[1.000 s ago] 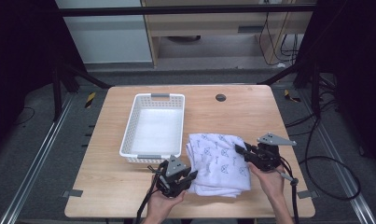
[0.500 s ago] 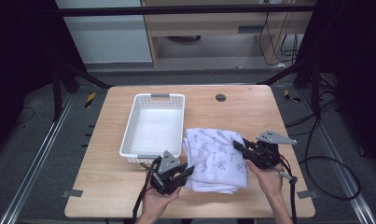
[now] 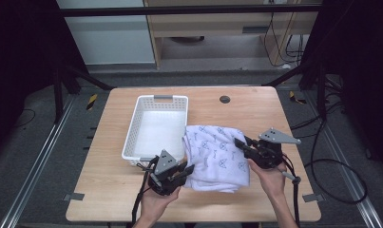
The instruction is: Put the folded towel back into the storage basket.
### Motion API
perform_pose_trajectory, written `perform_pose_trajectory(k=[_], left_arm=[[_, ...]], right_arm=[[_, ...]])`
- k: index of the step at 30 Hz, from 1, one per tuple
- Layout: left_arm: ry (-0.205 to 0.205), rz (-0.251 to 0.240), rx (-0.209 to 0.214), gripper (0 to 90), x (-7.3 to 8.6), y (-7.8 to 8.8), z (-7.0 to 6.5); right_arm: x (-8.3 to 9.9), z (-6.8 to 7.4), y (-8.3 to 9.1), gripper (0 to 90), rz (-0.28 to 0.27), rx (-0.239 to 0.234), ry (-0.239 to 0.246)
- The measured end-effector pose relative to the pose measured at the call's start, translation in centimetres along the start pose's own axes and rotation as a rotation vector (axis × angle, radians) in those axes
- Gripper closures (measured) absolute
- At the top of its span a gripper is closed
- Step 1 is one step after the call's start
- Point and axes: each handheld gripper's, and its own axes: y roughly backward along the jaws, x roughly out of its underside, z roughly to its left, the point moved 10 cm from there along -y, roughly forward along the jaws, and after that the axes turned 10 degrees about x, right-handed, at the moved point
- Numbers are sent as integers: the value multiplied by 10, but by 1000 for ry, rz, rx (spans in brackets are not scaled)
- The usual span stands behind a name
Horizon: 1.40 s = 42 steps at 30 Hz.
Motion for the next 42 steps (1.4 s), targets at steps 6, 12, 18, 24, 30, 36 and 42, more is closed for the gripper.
perform_pose_trajectory(k=[6, 12, 18, 24, 30, 36, 42], left_arm=[[-14, -14, -12, 767, -7, 7, 2], [-20, -45, -25, 767, -17, 18, 9], [-18, -78, -37, 767, -28, 29, 18], [-13, -104, -43, 768, -35, 38, 26], [-5, -130, -53, 769, -41, 47, 34], [10, -148, -72, 770, -44, 54, 45], [34, -169, -105, 770, -45, 65, 60]], right_arm=[[-8, 5, -2, 720, -10, -1, 3], [-25, 14, -3, 721, -36, -3, 18], [-41, 22, -6, 721, -56, -1, 20], [-52, 29, -11, 722, -67, 0, 16], [-60, 35, -17, 722, -74, -3, 16], [-69, 42, -26, 722, -83, -12, 15], [-79, 54, -37, 722, -92, -19, 18]])
